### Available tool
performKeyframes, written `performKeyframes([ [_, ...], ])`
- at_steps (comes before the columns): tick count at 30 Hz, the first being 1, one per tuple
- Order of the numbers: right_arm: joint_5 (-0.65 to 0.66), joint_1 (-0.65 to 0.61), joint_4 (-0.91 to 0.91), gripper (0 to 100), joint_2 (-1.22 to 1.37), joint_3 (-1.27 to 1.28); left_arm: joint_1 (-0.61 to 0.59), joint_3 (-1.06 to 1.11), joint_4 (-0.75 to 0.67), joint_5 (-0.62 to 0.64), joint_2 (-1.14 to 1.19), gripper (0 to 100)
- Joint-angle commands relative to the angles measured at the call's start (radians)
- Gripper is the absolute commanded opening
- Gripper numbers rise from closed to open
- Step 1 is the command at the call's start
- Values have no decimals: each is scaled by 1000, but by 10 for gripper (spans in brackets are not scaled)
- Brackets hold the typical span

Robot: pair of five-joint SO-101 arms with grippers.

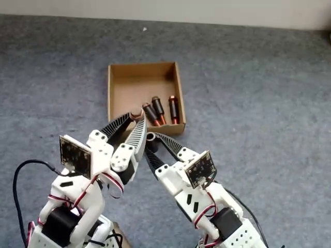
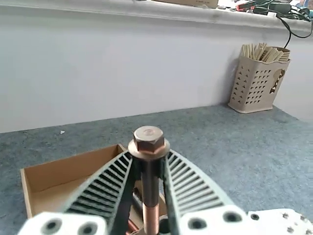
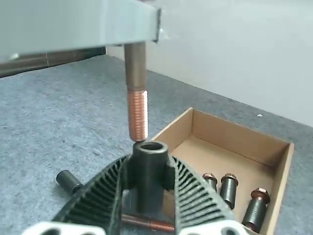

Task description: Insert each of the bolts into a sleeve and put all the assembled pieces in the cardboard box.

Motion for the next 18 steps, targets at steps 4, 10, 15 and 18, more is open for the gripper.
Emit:
performKeyframes([
  [4, 11, -12, -35, 5, -21, 160, 35, -1, -5, 9, 5, 5],
  [10, 14, -12, -35, 5, -21, 160, 54, -1, -5, 8, 5, 5],
  [15, 14, -12, -33, 5, -19, 160, 74, -1, -5, 5, -1, 5],
  [18, 14, -12, -33, 5, -19, 160, 74, -1, -5, 5, -4, 5],
])
